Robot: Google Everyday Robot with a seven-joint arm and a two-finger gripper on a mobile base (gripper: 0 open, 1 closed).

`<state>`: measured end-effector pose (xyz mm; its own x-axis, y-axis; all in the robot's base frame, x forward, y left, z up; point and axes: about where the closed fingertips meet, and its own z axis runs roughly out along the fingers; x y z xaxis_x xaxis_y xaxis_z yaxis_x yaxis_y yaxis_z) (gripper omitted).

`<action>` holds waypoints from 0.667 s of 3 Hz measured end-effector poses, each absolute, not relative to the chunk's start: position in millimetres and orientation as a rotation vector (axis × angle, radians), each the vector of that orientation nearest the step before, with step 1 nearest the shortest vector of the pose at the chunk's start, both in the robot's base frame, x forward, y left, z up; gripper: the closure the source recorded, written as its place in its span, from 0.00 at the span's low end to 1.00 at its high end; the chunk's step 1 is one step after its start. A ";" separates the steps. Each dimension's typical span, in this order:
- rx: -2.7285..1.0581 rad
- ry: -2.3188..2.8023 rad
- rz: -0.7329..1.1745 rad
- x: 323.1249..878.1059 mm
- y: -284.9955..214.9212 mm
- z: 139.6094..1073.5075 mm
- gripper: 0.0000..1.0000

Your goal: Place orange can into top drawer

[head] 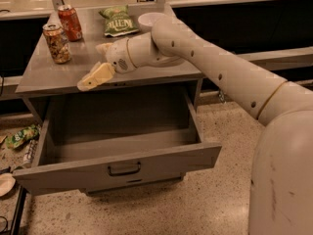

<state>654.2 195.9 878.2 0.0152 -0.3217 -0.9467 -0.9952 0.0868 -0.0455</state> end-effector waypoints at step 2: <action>-1.239 1.317 0.968 707.6 257.2 912.4 0.00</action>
Offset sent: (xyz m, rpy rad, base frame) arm 0.0973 0.1001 0.0639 0.2925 -0.1338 -0.0849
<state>707.6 257.2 912.4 0.0716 -0.1484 -0.9863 -0.9857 0.1405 -0.0927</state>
